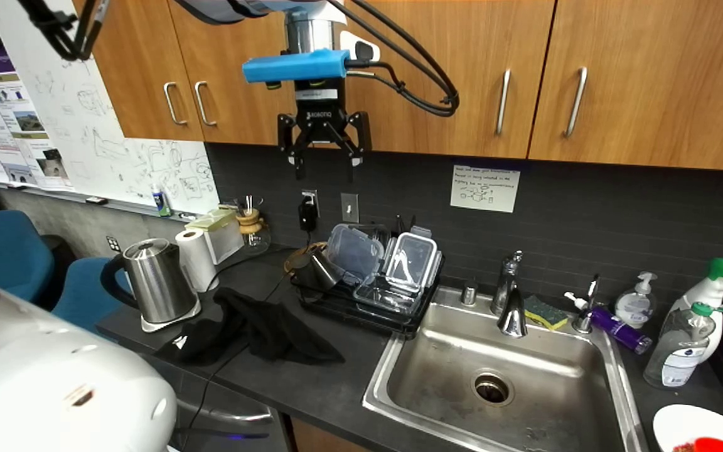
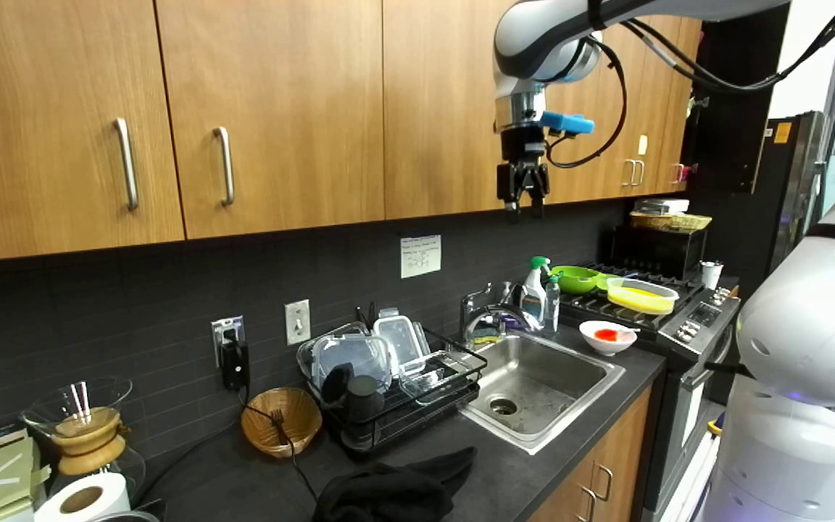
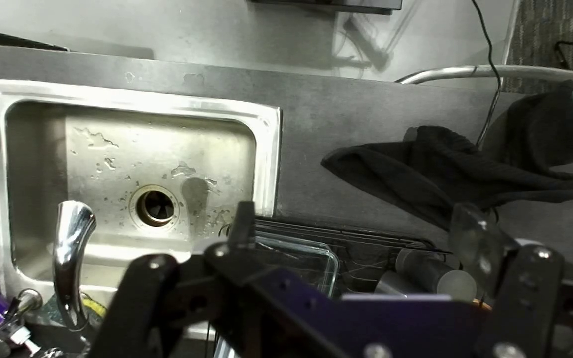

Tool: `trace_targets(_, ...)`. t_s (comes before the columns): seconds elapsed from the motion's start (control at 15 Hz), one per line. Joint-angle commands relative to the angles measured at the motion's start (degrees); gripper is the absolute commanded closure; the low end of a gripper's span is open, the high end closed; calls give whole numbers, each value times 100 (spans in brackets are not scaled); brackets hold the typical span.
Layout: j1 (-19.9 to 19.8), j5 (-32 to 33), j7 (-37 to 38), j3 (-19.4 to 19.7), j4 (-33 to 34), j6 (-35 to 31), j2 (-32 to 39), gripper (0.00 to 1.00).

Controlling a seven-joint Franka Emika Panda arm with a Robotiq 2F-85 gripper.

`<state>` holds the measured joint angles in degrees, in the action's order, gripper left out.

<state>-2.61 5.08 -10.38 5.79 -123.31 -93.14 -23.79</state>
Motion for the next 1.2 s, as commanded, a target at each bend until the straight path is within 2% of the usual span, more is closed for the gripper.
trace_targets(0.0, -4, -3, 0, -4, 10, 9, 4, 0)
trace_targets(0.87, 35, -44, -21, -27, 62, 17, 60, 0)
trace_targets(1.13, 208, 43, -101, -225, 141, 63, 210, 0)
